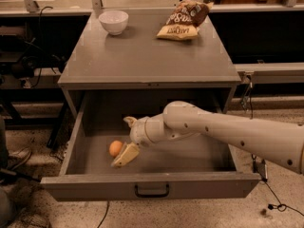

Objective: Pick orange from top drawer and place on counter

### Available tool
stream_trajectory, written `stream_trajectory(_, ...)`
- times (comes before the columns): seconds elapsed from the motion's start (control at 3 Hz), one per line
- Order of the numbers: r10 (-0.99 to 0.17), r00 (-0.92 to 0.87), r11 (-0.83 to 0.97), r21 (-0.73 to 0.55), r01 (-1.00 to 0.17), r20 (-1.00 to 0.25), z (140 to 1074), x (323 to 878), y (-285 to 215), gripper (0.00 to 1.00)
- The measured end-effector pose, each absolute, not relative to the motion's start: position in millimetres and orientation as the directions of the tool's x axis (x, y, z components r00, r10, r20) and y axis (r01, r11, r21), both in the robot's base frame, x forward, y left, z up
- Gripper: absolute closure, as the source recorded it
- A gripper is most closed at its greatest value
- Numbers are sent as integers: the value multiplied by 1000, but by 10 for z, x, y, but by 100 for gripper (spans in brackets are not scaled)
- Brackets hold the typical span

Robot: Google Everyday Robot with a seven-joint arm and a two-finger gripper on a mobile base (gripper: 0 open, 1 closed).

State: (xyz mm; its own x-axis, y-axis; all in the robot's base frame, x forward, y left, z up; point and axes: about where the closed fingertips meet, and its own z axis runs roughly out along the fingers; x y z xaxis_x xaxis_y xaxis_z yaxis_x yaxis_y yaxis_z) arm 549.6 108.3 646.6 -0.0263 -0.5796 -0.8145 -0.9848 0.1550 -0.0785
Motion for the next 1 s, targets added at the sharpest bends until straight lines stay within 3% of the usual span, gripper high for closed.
stream_trajectory(0.67, -613, 23, 131, -130, -983, -790, 6294, 5466, 1265, 0)
stream_trajectory(1.0, -626, 30, 127, -140, -982, -779, 6238, 5464, 1284, 13)
